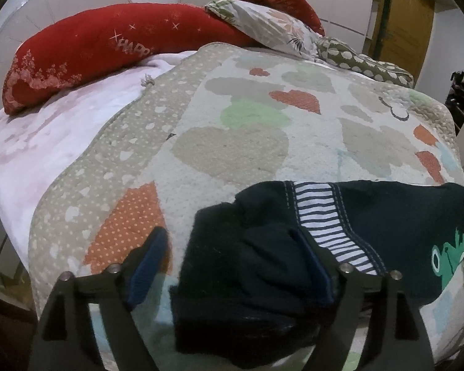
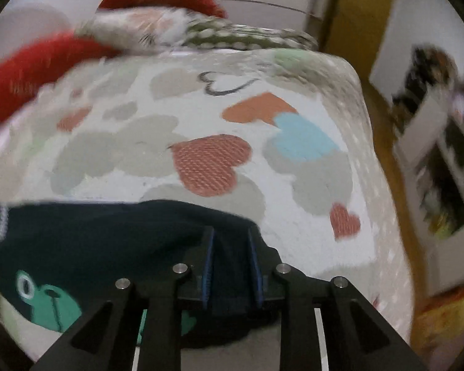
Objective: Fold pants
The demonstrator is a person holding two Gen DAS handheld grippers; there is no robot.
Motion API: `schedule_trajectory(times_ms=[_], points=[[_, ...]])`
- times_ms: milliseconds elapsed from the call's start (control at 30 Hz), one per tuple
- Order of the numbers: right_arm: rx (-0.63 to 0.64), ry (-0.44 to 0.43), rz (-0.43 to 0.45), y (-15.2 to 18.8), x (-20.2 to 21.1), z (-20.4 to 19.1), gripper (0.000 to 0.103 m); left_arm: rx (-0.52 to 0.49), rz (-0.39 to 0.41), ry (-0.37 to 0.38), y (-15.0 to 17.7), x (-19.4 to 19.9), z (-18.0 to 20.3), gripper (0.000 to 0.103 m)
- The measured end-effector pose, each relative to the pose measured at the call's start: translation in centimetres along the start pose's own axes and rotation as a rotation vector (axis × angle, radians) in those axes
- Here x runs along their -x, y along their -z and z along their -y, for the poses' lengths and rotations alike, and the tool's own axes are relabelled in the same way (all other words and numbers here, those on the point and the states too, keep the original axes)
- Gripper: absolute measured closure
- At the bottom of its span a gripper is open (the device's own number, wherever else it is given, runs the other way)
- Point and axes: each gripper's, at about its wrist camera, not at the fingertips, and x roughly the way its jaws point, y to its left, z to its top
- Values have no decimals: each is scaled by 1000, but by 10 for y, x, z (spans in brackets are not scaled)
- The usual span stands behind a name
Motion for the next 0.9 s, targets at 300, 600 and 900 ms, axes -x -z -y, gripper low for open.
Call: schedule_trajectory(times_ms=[300,600,900], points=[[-313,-190,6,21,13,84,25,67,0,25,2,7,-6,19],[-416,-480,-77,33,-37,60,75,208,94,-11,-1,51,-48,19],[-497,-370,29,37,0,82,85,234,66,-15,-15,43,-53,19]])
